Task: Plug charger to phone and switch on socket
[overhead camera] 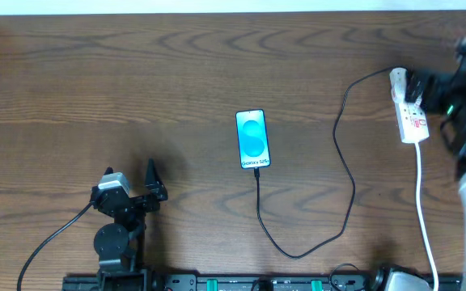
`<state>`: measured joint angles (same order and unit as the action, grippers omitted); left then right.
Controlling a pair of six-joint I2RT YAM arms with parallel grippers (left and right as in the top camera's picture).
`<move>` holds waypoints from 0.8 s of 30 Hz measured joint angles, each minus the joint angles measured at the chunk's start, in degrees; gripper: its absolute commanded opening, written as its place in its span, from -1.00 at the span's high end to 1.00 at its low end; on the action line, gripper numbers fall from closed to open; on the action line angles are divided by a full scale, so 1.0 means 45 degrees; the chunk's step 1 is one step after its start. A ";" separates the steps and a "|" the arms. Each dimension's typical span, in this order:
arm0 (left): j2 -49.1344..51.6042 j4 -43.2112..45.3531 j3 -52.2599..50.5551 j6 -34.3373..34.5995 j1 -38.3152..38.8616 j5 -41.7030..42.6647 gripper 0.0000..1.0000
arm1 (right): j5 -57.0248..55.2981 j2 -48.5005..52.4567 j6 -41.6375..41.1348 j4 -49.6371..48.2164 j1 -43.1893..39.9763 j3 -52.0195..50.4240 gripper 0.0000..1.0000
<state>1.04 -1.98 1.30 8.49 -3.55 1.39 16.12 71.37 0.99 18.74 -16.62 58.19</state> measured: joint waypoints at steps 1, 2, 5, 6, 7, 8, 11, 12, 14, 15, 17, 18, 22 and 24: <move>-0.0010 0.0005 0.0000 0.0000 0.0000 0.0000 -0.85 | 0.0034 -0.0427 -0.0015 -0.0656 0.0000 -0.0821 -0.99; -0.0010 0.0000 0.0000 -0.0005 0.0000 0.0000 -0.85 | 0.0078 -0.1209 -0.0034 -0.1307 0.0000 -0.2113 -0.99; -0.0015 0.0005 0.0000 0.0000 0.0000 -0.0005 -0.85 | 0.0131 -0.2924 -0.0039 -0.2506 0.0000 -0.4571 -0.99; -0.0015 0.0005 0.0000 -0.0005 0.0000 -0.0010 -0.85 | 0.0146 -0.3609 -0.0039 -0.2705 0.0000 -0.5362 -0.98; -0.0015 0.0005 0.0000 -0.0005 0.0000 0.0000 -0.85 | 0.0146 -0.4022 -0.0034 -0.2846 0.0000 -0.5863 -0.99; -0.0019 0.0005 0.0000 0.0000 0.0000 0.0005 -0.85 | 0.0155 -0.4731 -0.0039 -0.3007 0.0000 -0.6654 -0.99; -0.0015 0.0005 0.0000 0.0000 0.0000 -0.0010 -0.85 | 0.0185 -0.6222 -0.0039 -0.3507 0.0000 -0.8330 -0.99; -0.0015 0.0000 0.0000 -0.0005 0.0000 -0.0005 -0.85 | 0.0194 -0.6858 -0.0039 -0.3546 0.0000 -0.8942 -0.99; -0.0015 0.0000 0.0000 -0.0005 0.0000 0.0000 -0.85 | 0.0185 -0.7732 -0.0039 -0.3599 0.0000 -0.9797 -0.99; -0.0015 0.0005 0.0000 0.0000 0.0000 0.0000 -0.85 | 0.0194 -0.8184 -0.0039 -0.3604 0.0000 -1.0239 -0.99; -0.0015 0.0005 0.0000 -0.0005 0.0000 0.0000 -0.85 | 0.0194 -0.9102 -0.0039 -0.3619 0.0000 -1.1011 -0.99; -0.0015 -0.0005 0.0000 0.0000 0.0000 0.0005 -0.85 | 0.0194 -0.9481 -0.0039 -0.3628 0.0000 -1.1249 -0.99; -0.0015 0.0000 0.0000 0.0000 0.0000 0.0000 -0.85 | 0.0194 -1.0700 -0.0039 -0.3648 0.0000 -1.1919 -0.98; -0.0015 0.0000 0.0000 0.0000 0.0000 0.0000 -0.85 | 0.0194 -1.1234 -0.0039 -0.3643 0.0000 -1.2143 -0.99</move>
<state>0.97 -1.98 1.30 8.49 -3.55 1.39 16.99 20.82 0.82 2.35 -16.62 3.55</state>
